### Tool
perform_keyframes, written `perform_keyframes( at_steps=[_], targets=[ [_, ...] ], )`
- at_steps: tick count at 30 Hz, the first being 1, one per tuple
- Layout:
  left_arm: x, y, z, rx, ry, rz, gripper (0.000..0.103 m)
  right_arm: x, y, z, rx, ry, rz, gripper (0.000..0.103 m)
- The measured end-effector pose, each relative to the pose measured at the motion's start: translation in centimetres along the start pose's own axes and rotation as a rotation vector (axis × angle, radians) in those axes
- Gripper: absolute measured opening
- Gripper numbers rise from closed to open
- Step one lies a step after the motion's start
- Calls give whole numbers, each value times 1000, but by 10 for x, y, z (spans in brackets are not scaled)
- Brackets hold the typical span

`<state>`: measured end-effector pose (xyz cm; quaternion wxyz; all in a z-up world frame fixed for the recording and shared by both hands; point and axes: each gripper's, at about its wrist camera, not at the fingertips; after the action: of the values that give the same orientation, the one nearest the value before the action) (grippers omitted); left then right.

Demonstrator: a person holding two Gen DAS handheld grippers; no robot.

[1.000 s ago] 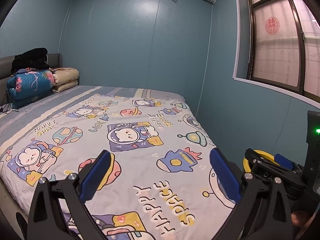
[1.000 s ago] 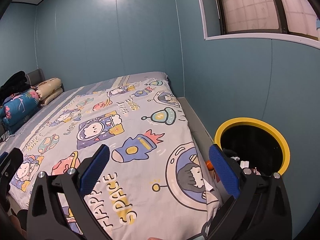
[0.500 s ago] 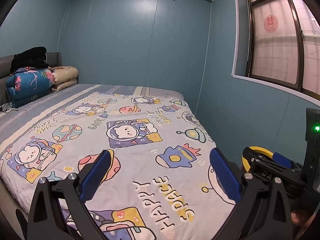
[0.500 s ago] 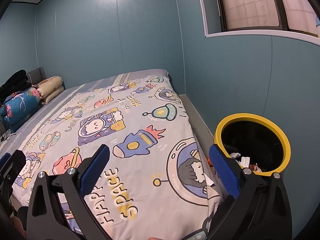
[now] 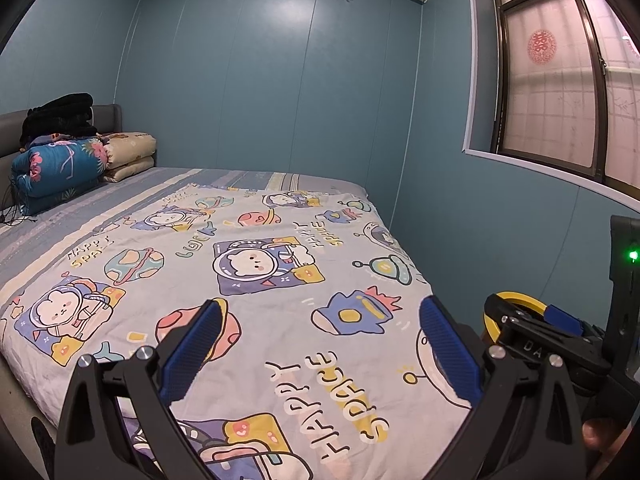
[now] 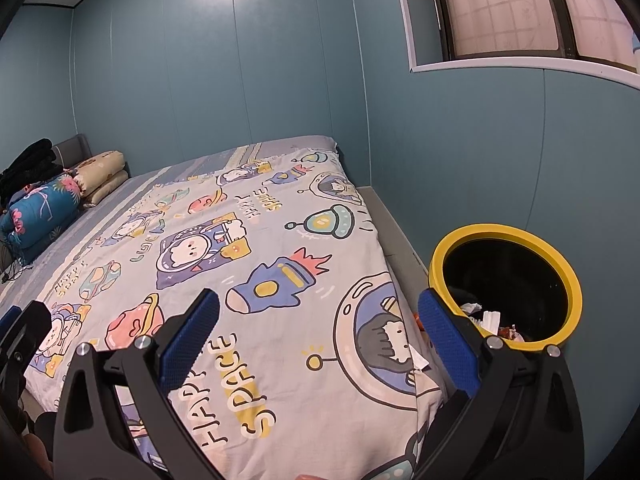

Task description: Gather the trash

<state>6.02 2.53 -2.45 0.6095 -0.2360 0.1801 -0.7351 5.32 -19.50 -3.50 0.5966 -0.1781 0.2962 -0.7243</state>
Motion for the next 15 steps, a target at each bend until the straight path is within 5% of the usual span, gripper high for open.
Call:
perform_keyframes(
  at_steps=[15],
  targets=[
    [0,1,0,1,1,1,95,0,4,-1,-12,1,2,95]
  ],
)
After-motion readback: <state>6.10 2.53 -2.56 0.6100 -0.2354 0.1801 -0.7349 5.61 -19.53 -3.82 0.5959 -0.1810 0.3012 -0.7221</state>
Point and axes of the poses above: each gripper's, at about its wrist camera, not at the fingertips, and y roughly the way its jaws point, x to its right, z to its top, and after that the axes turned 13 degrees about -x, right-handed
